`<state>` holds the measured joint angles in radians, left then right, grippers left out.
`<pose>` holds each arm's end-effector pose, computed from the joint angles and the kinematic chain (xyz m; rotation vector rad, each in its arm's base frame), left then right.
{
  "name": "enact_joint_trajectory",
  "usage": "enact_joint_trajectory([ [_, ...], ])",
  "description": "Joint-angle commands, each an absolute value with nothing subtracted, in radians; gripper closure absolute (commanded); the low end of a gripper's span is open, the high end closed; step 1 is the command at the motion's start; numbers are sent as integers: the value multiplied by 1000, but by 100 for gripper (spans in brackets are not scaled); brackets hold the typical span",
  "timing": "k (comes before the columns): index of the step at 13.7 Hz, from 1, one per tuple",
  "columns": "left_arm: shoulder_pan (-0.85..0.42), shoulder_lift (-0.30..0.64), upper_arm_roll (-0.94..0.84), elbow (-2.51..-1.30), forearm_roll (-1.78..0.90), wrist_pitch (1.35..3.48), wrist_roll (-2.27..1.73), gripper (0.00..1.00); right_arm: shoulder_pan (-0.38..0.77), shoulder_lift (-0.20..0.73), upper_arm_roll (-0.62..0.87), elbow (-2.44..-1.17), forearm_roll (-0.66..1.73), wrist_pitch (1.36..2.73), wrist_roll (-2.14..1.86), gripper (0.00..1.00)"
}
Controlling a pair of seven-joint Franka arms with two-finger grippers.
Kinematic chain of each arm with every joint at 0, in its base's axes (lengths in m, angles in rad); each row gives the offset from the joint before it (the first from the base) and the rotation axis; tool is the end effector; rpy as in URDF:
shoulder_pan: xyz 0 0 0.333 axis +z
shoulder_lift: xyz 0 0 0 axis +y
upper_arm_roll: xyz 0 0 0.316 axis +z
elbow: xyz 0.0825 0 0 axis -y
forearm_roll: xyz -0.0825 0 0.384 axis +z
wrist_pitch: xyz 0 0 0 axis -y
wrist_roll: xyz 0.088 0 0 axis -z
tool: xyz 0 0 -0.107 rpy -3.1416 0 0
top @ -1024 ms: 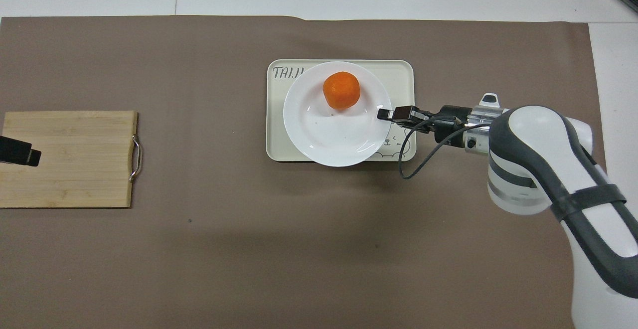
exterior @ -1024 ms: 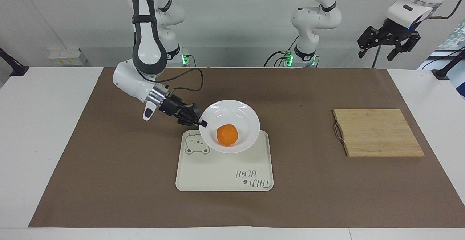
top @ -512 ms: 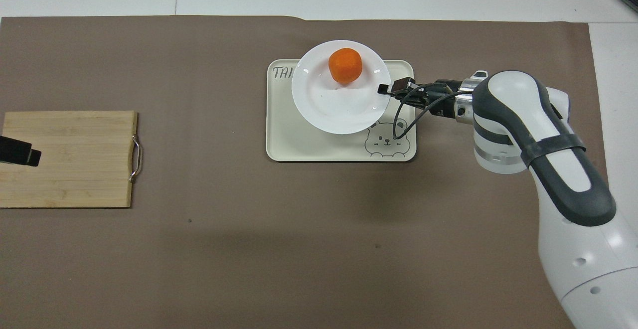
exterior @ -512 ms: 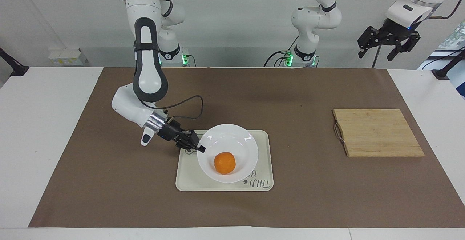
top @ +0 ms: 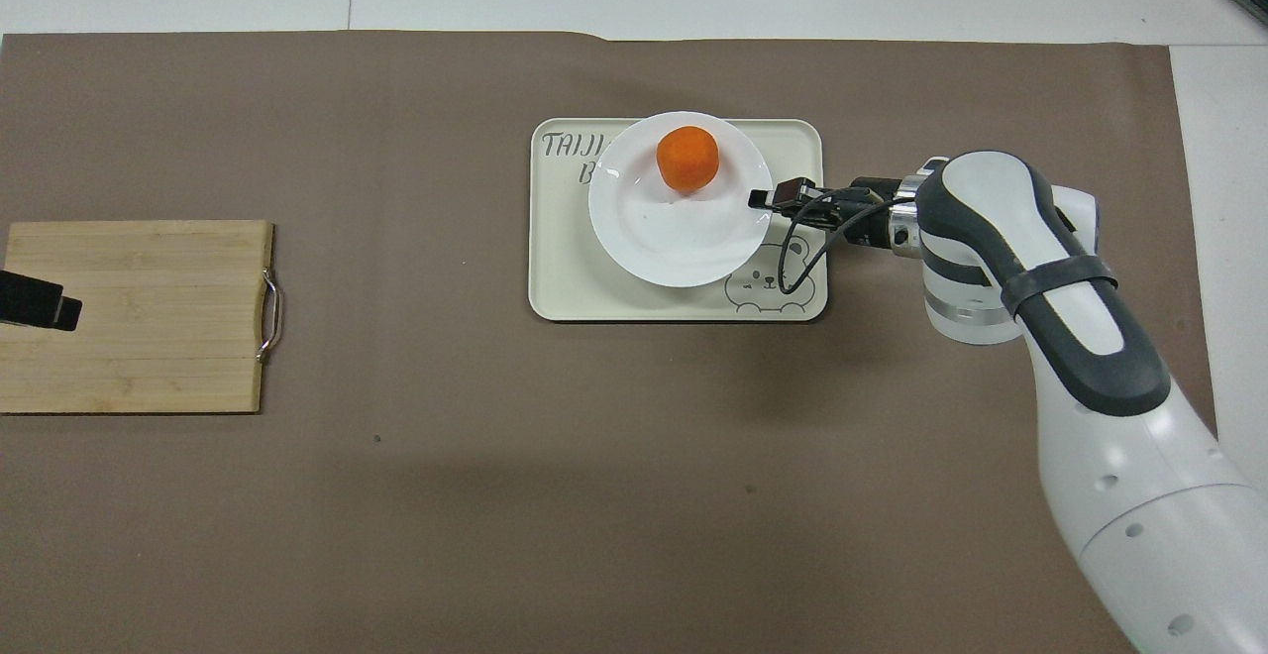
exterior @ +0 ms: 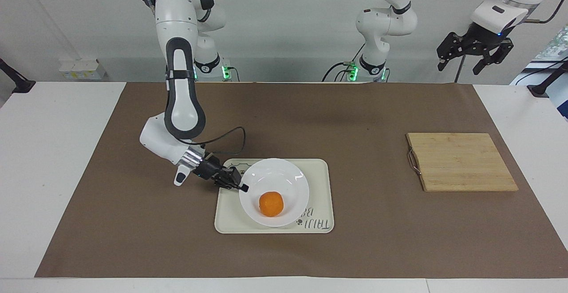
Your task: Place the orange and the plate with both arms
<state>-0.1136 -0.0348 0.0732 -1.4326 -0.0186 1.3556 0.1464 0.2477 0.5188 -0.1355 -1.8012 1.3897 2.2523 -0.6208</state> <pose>0.5185 -0.0224 0.6884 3.1038 -0.2965 -0.0641 0.6534 0.1086 0.2702 -2.1858 0.2554 -0.2506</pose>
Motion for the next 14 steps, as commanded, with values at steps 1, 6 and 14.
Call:
enact_joint_trajectory([
  [1, -109, -37, 71, -1422, -14, 1344, 140, 0, 252, 517, -129, -1812, 1419, 2247, -661, 100],
  [6, -109, -38, 71, -1422, -14, 1344, 140, 0, 273, 508, -130, -1842, 1417, 2250, -683, 100],
  [14, -109, -38, 71, -1422, -14, 1344, 140, 0, 275, 494, -138, -1799, 1150, 2443, -686, 0],
])
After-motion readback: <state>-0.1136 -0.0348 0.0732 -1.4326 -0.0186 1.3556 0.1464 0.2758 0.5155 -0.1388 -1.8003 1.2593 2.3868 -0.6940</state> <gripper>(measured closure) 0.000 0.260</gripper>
